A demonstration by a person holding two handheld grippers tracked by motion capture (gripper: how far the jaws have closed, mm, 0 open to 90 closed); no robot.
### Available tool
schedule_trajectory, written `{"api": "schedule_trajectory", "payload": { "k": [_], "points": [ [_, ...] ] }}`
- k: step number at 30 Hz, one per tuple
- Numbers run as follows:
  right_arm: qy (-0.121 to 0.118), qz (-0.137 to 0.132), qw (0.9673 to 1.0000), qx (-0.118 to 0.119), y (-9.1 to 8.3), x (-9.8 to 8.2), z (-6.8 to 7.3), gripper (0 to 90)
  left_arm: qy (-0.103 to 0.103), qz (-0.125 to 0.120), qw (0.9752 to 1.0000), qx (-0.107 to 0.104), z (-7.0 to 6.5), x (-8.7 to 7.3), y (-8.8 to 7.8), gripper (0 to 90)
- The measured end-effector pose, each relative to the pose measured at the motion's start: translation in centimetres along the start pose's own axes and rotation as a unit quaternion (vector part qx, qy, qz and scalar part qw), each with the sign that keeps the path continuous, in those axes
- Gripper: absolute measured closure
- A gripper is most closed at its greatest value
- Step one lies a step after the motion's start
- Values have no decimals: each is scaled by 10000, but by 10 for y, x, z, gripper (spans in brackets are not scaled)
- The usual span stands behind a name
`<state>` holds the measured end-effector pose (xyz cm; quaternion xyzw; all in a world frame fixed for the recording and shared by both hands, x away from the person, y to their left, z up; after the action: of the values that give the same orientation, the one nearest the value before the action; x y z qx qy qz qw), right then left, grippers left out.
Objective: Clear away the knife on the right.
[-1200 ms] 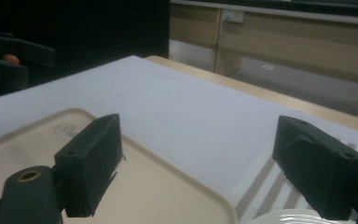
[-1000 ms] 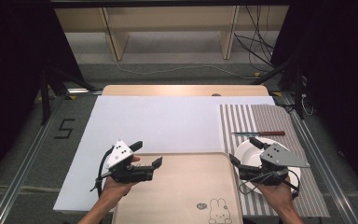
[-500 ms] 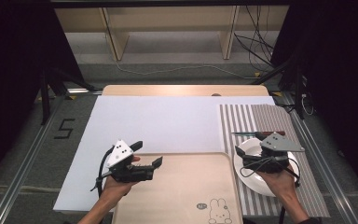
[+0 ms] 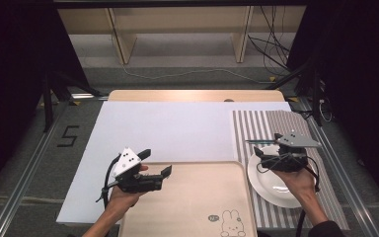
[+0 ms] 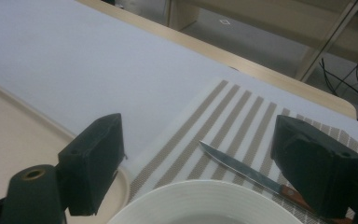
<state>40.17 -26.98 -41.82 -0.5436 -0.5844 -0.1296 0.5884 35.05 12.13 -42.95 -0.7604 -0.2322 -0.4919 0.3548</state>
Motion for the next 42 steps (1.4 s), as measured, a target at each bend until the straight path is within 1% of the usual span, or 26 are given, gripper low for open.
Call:
{"api": "schedule_trajectory", "payload": {
  "k": [2, 3, 4, 5, 8, 11, 15, 16, 17, 18, 19, 20, 21, 22, 23, 24, 25, 28, 32, 33, 37, 38, 39, 40, 41, 42],
  "points": [
    [41, 42, 10000, -3, 1, 0, -3, 183, -1, -1, 10000, 2, 0, 0, 0, 101],
    [74, 148, 9998, -57, 4, -1, -9, 183, 2, 0, 10000, 4, 0, 0, 0, 100],
    [74, 148, 9998, -57, 4, -1, -9, 183, 2, 0, 10000, 4, 0, 0, 0, 100],
    [108, 246, 9996, -81, 6, -2, -14, 183, 8, -1, 10000, 2, 0, 0, 0, 100],
    [227, 414, 9987, -164, 11, -4, -24, 184, 7, -1, 10000, 4, 0, 0, 0, 101],
    [327, 671, 9970, -228, 17, -8, -33, 184, 6, 1, 10000, 12, 0, 0, 0, 100],
    [481, 970, 9939, -187, 24, -15, -45, 182, 2, 1, 10000, 19, 1, 0, 0, 101],
    [481, 970, 9939, -187, 24, -15, -45, 182, 2, 1, 10000, 19, 1, 0, 0, 101],
    [526, 1084, 9926, -167, 27, -19, -51, 181, 3, 1, 10000, 18, 1, 0, 0, 100],
    [534, 1138, 9919, -182, 29, -21, -54, 182, 5, 2, 10000, 18, 1, 0, 0, 101],
    [534, 1138, 9919, -182, 29, -21, -54, 182, 5, 2, 10000, 18, 1, 0, 0, 101],
    [592, 1202, 9908, -174, 31, -23, -61, 181, 8, 5, 10000, 22, 1, 0, 0, 101],
    [604, 1239, 9903, -160, 32, -24, -64, 181, 8, 5, 10000, 22, 1, 0, 0, 100],
    [604, 1239, 9903, -160, 32, -24, -64, 181, 13, 7, 10000, 23, 1, 0, 0, 100],
    [628, 1304, 9893, -181, 34, -26, -71, 181, 10, 5, 10000, 23, 1, 0, 0, 101],
    [628, 1304, 9893, -181, 34, -26, -71, 181, 9, 4, 10000, 23, 1, 0, 0, 101],
    [671, 1325, 9889, -94, 36, -27, -75, 181, -4, 3, 10000, 26, 1, 0, 0, 100],
    [644, 1394, 9881, 6, 39, -27, -80, 182, -10, 5, 10000, 29, 1, 0, 1, 100],
    [688, 1443, 9871, 17, 44, -26, -86, 182, -7, 9, 10000, 26, 1, 0, 0, 100],
    [677, 1501, 9863, 44, 48, -27, -90, 182, -12, 8, 10000, 26, 1, 0, 0, 101],
    [578, 1677, 9841, 89, 55, -27, -94, 182, -24, -1, 10000, 22, 1, 0, 0, 100],
    [578, 1677, 9841, 89, 55, -27, -94, 182, -22, -2, 10000, 22, 1, 0, 0, 100],
    [557, 1751, 9829, 110, 59, -27, -97, 184, -25, -2, 10000, 19, 1, 0, 0, 101],
    [557, 1751, 9829, 110, 59, -27, -97, 184, -25, -2, 10000, 19, 1, 0, 0, 100],
    [529, 1824, 9817, 97, 63, -27, -99, 184, -26, -2, 10000, 19, 2, 0, 0, 100],
    [529, 1824, 9817, 97, 63, -27, -99, 184, -26, -2, 10000, 19, 2, 0, 0, 100]
  ]
}}
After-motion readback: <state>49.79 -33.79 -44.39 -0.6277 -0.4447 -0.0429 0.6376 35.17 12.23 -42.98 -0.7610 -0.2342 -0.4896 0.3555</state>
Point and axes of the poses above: each handheld gripper's, and its own axes: y roughly forward along the jaws, x roughly out of its top, z roughly to its left, the point moved 4 cm from there along y, roughly forward along the jaws, and after that the axes turned 9 degrees about -y, right-handed, at the moved point
